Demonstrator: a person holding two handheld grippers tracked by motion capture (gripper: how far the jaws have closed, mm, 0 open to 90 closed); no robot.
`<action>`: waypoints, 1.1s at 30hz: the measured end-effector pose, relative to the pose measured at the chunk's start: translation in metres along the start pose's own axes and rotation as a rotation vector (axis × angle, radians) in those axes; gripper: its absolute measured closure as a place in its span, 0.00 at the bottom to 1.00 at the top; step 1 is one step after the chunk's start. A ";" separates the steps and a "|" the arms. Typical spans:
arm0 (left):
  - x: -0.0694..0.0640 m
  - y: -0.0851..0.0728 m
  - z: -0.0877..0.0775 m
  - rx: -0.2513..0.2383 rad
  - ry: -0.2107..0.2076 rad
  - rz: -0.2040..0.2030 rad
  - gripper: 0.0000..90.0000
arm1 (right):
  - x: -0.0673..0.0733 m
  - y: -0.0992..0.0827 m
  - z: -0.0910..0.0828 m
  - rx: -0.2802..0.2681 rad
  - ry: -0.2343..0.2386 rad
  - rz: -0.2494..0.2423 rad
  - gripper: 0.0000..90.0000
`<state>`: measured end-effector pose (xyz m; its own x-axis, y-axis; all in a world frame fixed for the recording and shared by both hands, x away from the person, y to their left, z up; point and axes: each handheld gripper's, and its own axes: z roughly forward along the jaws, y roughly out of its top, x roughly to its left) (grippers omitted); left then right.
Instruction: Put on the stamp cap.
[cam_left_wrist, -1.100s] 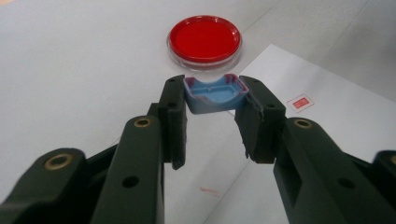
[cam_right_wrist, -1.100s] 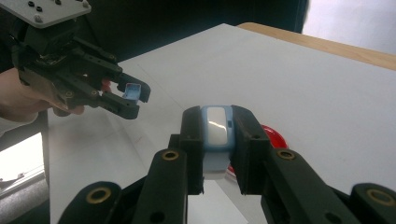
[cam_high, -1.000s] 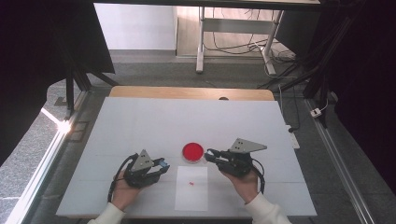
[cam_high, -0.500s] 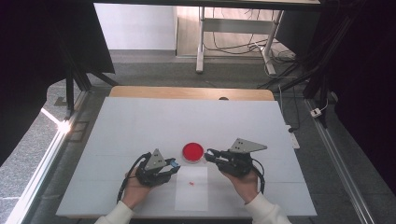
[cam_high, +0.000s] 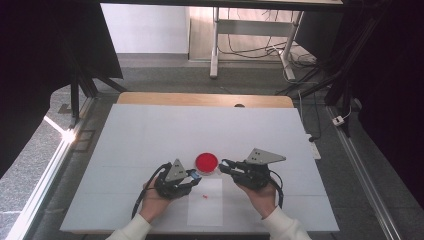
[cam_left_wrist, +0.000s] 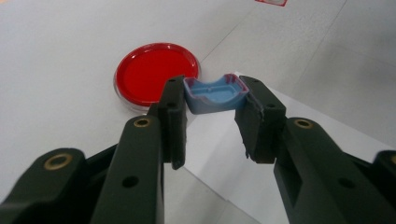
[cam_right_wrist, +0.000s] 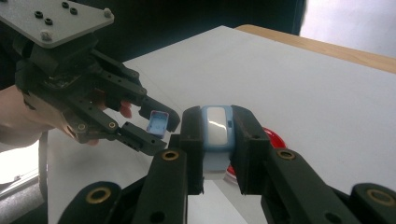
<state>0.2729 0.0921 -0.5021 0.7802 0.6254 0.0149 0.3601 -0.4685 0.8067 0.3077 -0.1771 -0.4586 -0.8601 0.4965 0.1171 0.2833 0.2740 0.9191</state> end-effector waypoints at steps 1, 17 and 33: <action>-0.001 0.001 0.001 0.000 0.000 0.002 0.71 | 0.000 0.000 0.000 -0.001 -0.001 0.000 0.83; -0.013 0.017 0.025 -0.006 -0.031 0.018 0.71 | 0.003 0.000 0.001 -0.002 -0.006 -0.002 0.83; -0.016 0.022 0.039 0.002 -0.035 0.024 0.71 | 0.006 -0.001 0.003 -0.006 0.000 0.002 0.83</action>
<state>0.2882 0.0477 -0.5077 0.8060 0.5918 0.0137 0.3421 -0.4846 0.8051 0.3036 -0.1722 -0.4599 -0.8596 0.4969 0.1190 0.2823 0.2677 0.9212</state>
